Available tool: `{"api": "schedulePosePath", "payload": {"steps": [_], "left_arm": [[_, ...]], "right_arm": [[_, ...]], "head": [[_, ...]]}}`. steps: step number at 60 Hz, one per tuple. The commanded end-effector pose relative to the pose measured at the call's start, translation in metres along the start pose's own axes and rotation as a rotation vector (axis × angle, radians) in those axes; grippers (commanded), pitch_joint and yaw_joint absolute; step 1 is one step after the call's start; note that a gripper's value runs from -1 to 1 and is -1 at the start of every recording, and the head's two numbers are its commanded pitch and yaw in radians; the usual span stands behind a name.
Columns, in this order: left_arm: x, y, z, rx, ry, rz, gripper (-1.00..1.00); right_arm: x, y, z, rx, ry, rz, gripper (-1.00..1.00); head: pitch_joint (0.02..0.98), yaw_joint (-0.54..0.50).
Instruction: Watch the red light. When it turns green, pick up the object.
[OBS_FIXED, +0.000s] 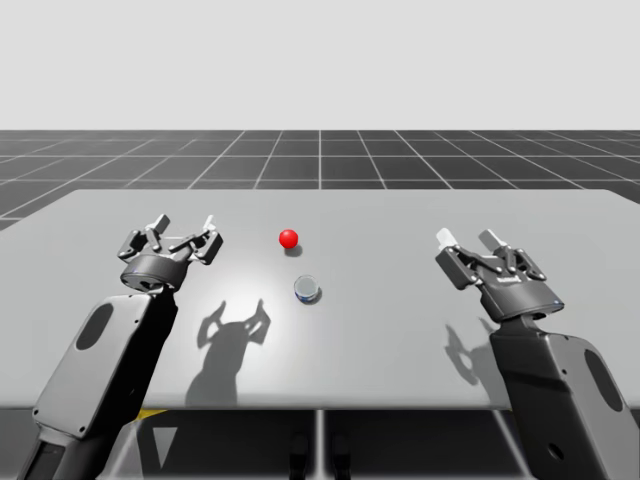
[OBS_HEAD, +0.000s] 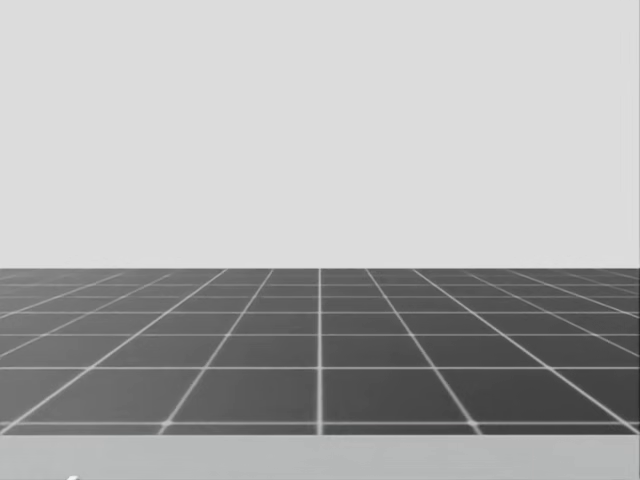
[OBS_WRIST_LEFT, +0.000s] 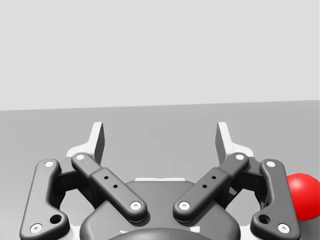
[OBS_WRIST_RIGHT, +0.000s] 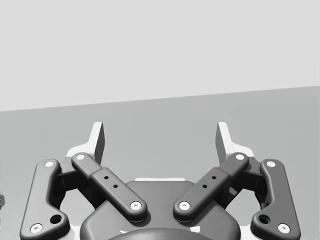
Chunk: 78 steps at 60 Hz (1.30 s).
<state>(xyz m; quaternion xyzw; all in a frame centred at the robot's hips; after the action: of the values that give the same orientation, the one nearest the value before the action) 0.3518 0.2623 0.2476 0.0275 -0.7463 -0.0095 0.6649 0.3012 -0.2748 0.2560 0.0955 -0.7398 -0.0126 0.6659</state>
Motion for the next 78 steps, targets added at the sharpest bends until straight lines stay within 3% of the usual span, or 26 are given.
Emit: {"api": "schedulePosePath", "payload": {"steps": [1,5,9,34,55,78], "left_arm": [[-0.0019,0.0004,-0.0014,-0.001,0.003,-0.003,-1.0],[-0.0019,0.0009,-0.0017,0.0,0.003,-0.002,-1.0],[-0.0019,0.0011,-0.002,0.0,0.004,-0.003,-1.0],[-0.0035,0.001,-0.0037,-0.008,0.011,-0.013,-1.0],[-0.0038,-0.0003,-0.0037,-0.016,0.014,-0.021,-1.0],[-0.0028,-0.0011,-0.0027,-0.021,0.011,-0.02,-1.0]], "right_arm": [[-0.0006,0.0031,0.0013,-0.024,-0.009,0.001,-1.0],[0.001,0.0046,0.0024,0.029,-0.009,-0.014,-1.0],[0.0016,0.0039,0.0018,0.023,-0.015,0.004,-1.0],[0.0015,0.0028,0.0004,0.009,0.004,0.004,-1.0],[0.0,0.0043,0.0004,0.012,0.014,0.017,-1.0],[-0.0012,0.005,-0.0003,0.008,0.019,0.018,-1.0]], "head": [[0.085,0.0],[0.093,0.0],[0.125,0.0],[0.418,0.02],[0.6,0.13],[0.623,0.14]]}}
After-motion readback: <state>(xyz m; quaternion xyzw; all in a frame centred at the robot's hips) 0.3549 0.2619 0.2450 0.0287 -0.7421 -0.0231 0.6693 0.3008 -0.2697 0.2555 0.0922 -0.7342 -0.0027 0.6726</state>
